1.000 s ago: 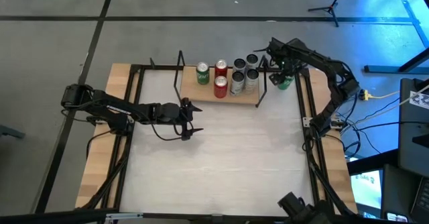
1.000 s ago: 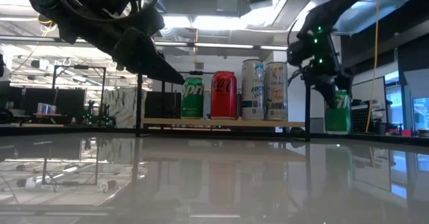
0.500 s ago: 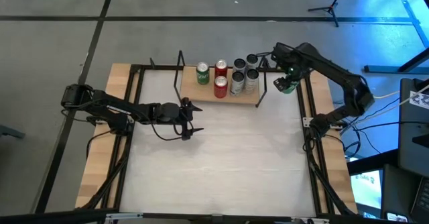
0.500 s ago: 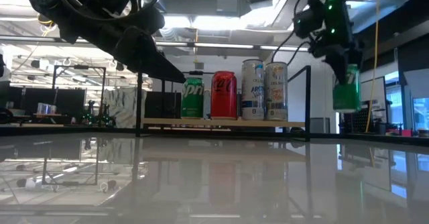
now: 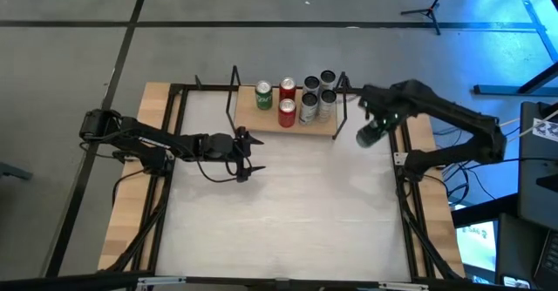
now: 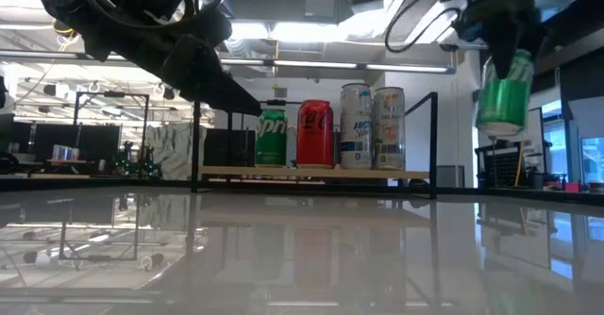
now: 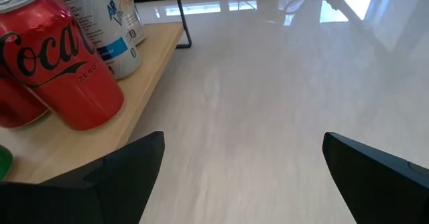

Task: Place canned beverage on shelf
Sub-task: Put the green soda can on the shelf aligned with the other green soda can

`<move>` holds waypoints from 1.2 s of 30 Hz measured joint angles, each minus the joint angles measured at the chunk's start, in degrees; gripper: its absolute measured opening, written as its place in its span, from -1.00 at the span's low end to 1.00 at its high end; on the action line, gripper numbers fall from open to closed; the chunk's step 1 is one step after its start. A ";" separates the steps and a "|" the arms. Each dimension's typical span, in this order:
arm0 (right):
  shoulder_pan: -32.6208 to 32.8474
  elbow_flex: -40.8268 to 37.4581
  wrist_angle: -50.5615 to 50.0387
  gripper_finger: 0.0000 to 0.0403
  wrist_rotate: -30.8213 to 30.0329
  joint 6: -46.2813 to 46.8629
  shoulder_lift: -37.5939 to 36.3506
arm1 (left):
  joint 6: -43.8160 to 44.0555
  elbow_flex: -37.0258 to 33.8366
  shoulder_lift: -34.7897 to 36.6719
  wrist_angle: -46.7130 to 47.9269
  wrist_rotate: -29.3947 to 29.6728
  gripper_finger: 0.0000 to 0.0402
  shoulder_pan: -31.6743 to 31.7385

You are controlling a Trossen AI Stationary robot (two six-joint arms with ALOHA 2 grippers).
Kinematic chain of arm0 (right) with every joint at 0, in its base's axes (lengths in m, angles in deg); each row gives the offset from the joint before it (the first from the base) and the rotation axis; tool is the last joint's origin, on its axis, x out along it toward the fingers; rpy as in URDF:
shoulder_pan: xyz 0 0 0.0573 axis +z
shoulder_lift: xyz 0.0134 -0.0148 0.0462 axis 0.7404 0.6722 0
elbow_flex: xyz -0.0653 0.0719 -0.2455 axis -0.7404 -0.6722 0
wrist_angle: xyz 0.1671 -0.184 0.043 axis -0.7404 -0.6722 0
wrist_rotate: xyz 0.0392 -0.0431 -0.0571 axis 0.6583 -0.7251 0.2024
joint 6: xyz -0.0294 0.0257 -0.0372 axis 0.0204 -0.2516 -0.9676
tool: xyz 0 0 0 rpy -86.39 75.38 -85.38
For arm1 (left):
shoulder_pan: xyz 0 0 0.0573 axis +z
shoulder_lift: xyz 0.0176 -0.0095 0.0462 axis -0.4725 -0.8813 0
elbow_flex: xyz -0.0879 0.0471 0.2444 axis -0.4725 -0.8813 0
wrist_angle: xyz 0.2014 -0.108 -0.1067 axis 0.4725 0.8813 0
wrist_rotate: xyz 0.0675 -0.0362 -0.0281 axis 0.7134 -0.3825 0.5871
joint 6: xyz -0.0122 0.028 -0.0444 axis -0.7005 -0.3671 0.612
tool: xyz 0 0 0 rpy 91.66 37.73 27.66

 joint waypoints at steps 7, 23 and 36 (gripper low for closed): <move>15.79 -3.76 1.01 0.49 0.32 7.49 -0.69 | 1.58 0.00 0.00 -1.11 -0.23 0.97 0.00; 38.11 -4.64 36.42 0.49 -0.56 -10.54 12.47 | 7.72 0.07 -1.04 -4.81 3.51 0.97 -7.88; 37.08 15.39 28.93 0.49 -7.09 -26.41 36.20 | 19.17 0.07 -7.82 -4.21 12.14 0.97 -14.81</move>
